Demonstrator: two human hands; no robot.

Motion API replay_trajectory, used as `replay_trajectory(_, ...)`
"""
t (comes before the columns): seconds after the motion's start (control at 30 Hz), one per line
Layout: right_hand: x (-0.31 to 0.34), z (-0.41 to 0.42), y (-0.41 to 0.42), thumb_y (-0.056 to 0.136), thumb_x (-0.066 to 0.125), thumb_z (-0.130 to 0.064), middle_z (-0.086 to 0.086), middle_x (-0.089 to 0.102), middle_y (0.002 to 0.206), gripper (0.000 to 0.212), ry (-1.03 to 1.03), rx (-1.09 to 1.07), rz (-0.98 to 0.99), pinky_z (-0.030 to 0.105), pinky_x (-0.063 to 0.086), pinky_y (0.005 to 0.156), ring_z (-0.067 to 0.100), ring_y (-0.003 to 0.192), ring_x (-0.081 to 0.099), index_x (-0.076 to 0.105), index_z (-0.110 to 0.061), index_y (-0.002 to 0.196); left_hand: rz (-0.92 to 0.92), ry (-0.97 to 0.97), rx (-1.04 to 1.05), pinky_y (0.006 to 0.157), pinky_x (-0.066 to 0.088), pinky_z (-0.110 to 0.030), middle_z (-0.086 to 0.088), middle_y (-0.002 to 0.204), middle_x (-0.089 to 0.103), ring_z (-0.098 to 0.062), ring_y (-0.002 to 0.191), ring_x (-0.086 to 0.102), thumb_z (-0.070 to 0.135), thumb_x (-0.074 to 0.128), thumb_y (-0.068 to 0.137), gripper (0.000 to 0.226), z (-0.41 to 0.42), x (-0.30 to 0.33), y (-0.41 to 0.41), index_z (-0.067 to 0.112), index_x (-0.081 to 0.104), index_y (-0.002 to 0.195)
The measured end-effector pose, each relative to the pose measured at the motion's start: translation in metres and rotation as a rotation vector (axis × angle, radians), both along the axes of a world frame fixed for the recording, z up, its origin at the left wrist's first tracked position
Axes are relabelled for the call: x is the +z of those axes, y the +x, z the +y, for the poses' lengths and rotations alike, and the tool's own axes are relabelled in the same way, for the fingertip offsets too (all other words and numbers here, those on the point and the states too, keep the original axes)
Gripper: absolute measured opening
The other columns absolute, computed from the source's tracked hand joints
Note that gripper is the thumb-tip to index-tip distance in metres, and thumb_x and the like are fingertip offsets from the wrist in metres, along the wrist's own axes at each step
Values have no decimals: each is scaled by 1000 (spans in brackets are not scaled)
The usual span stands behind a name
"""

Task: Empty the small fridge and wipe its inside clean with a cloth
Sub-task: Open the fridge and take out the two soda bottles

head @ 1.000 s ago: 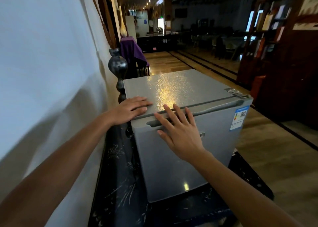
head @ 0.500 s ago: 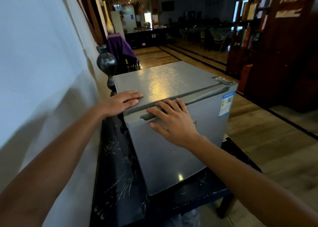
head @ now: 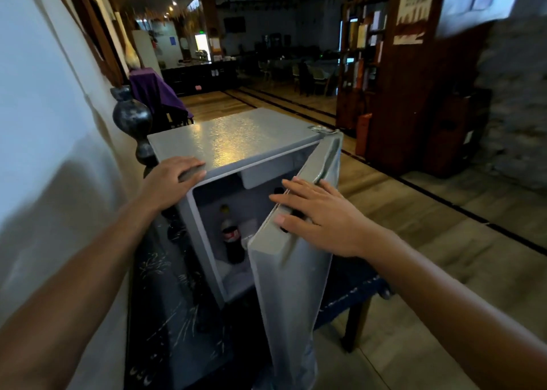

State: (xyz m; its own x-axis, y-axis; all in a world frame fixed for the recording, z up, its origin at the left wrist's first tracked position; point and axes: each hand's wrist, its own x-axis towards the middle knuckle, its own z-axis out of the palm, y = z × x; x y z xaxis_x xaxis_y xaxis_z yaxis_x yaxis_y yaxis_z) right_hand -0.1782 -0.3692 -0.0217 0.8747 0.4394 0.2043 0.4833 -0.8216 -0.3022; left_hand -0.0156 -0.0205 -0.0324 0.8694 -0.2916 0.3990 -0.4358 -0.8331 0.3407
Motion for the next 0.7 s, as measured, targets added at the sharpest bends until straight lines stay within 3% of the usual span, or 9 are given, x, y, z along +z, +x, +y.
replay_trajectory(0.13,26,-24,-30,85,18,-83,-8,3,169,86,-227,-55,137,50,1,126,9,155,-3,15,-38,158,41,56,49,111,43,-54,0,145,58,-26,132,52,82,39,84,62,-4,6,-5,46,54,132)
replay_trajectory(0.37,39,-65,-68,84,27,-86,-3,2,169,101,-485,-225,155,46,5,125,16,156,4,9,-23,160,33,186,107,112,41,-51,-9,150,53,-33,136,49,49,48,101,47,-17,7,1,28,52,142)
replay_trajectory(0.53,33,-88,-78,74,30,-95,3,4,169,119,-596,-396,118,50,7,126,21,156,6,7,-16,160,75,327,110,116,37,-52,-12,155,45,-36,141,43,51,40,103,48,-29,14,10,33,45,147)
replay_trajectory(0.7,5,-117,-64,78,29,-91,8,5,169,111,-502,-653,51,52,9,125,31,156,5,6,-19,159,28,304,141,109,41,-53,-10,152,49,-38,136,47,59,37,101,50,-43,9,7,36,48,143)
